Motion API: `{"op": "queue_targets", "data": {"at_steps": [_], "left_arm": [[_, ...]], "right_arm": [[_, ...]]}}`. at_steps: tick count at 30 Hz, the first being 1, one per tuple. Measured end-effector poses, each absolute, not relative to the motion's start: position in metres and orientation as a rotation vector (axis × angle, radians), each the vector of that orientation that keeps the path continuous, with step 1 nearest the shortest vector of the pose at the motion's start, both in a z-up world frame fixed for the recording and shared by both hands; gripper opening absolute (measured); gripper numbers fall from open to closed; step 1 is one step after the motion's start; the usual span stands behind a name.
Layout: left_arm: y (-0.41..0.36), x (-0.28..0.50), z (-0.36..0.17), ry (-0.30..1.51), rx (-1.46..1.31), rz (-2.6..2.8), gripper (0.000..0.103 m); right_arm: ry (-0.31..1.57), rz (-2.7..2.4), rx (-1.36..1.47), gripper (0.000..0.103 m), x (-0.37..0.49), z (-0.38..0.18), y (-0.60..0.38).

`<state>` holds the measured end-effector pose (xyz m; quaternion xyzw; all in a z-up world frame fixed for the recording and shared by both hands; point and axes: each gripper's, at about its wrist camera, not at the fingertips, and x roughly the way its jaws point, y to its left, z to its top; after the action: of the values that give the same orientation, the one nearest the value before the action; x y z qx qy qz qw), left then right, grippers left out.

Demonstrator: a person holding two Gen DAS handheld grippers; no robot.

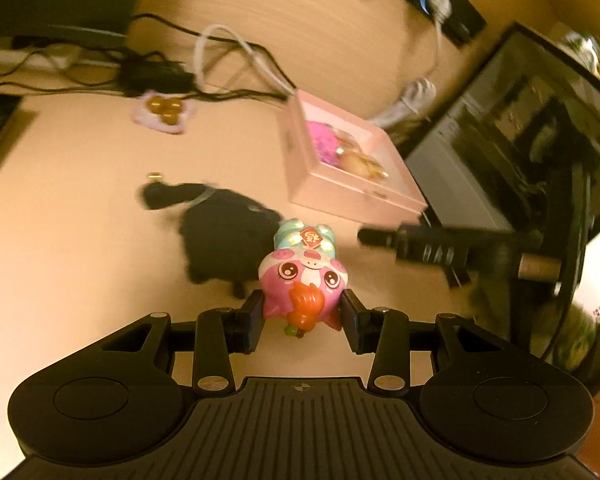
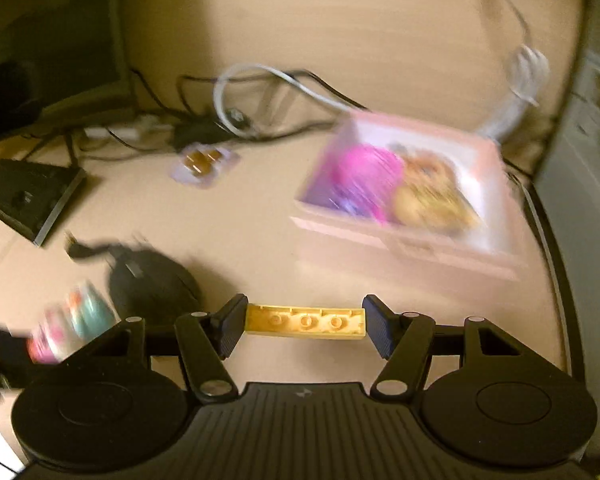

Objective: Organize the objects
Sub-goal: 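Carry the pig toy into the pink box and release it while right holds the plate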

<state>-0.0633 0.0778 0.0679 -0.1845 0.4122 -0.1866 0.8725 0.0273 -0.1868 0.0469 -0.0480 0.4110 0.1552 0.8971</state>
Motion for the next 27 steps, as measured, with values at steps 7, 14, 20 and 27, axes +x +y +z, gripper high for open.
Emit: {"op": "queue_targets", "data": {"at_steps": [7,14,20,27], "left_arm": [[0.042,-0.048,0.059,0.939,-0.328,-0.400,0.044],[0.017,-0.040,0.053,0.991,-0.274,-0.396,0.044],[0.006,-0.041,0.050,1.013,-0.238,-0.396,0.044],[-0.007,-0.033,0.051,1.009,-0.227,-0.409,0.044]], "right_arm": [[0.903,0.280,-0.138,0.063,0.005,-0.004,-0.218],[0.871,0.290,-0.133,0.063,-0.004,-0.014,-0.225],[0.842,0.309,-0.157,0.063,-0.013,-0.007,-0.228],[0.811,0.311,-0.164,0.063,-0.027,0.001,-0.240]]}}
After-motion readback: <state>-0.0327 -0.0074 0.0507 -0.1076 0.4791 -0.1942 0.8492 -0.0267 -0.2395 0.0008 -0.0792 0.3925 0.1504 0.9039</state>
